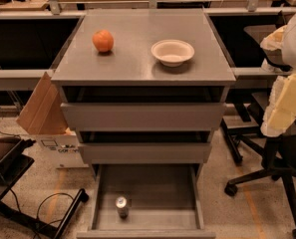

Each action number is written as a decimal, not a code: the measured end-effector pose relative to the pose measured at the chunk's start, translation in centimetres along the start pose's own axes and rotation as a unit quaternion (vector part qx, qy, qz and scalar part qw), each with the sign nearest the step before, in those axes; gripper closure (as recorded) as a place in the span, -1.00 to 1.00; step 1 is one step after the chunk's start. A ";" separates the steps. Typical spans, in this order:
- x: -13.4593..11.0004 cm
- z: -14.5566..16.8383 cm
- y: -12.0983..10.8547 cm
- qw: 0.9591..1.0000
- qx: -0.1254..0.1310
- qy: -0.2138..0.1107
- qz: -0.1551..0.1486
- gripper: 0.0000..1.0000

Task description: Pick redbull can from bottom drawer and place on counter

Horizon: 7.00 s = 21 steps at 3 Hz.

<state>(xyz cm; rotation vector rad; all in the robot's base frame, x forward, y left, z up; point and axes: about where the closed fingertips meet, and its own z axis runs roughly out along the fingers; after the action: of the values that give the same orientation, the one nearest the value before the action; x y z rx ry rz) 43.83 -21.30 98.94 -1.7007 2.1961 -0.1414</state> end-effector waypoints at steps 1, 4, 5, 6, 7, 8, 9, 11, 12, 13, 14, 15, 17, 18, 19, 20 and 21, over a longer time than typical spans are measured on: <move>0.0 0.0 0.0 1.000 0.000 0.000 0.000 -1.00; 4.2 12.7 1.8 0.985 -0.031 -0.166 0.035 -1.00; 4.4 18.9 0.8 0.959 -0.010 -0.276 0.061 -1.00; 3.9 25.0 0.3 0.939 0.009 -0.342 0.039 -1.00; 3.8 25.0 0.3 0.939 0.009 -0.342 0.040 -1.00; 3.6 28.1 1.1 0.930 0.007 -0.365 0.045 -1.00; 2.1 36.4 3.5 0.908 0.001 -0.416 0.049 -1.00; -0.5 50.7 8.3 0.878 -0.023 -0.475 0.046 -1.00; -1.7 57.4 10.8 0.874 -0.057 -0.479 0.055 -1.00; -1.7 57.4 10.8 0.874 -0.057 -0.479 0.055 -1.00; -2.7 61.2 11.2 0.881 -0.078 -0.465 0.042 -1.00; -4.9 68.5 12.8 0.880 -0.116 -0.459 0.017 -1.00; -8.3 79.7 17.4 0.859 -0.183 -0.478 -0.011 -1.00; -10.0 82.1 19.1 0.846 -0.197 -0.496 -0.010 -1.00; -12.1 83.3 20.2 0.837 -0.208 -0.506 -0.012 -1.00; -13.7 84.0 20.9 0.834 -0.216 -0.508 -0.010 -1.00; -15.1 84.4 21.3 0.831 -0.227 -0.508 -0.011 -1.00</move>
Offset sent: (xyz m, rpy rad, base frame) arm 0.0060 0.0040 -0.0288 0.1245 -0.0239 0.0217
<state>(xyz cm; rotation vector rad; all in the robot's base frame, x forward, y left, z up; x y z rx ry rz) 56.08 10.54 17.45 -1.4481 1.4114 1.1053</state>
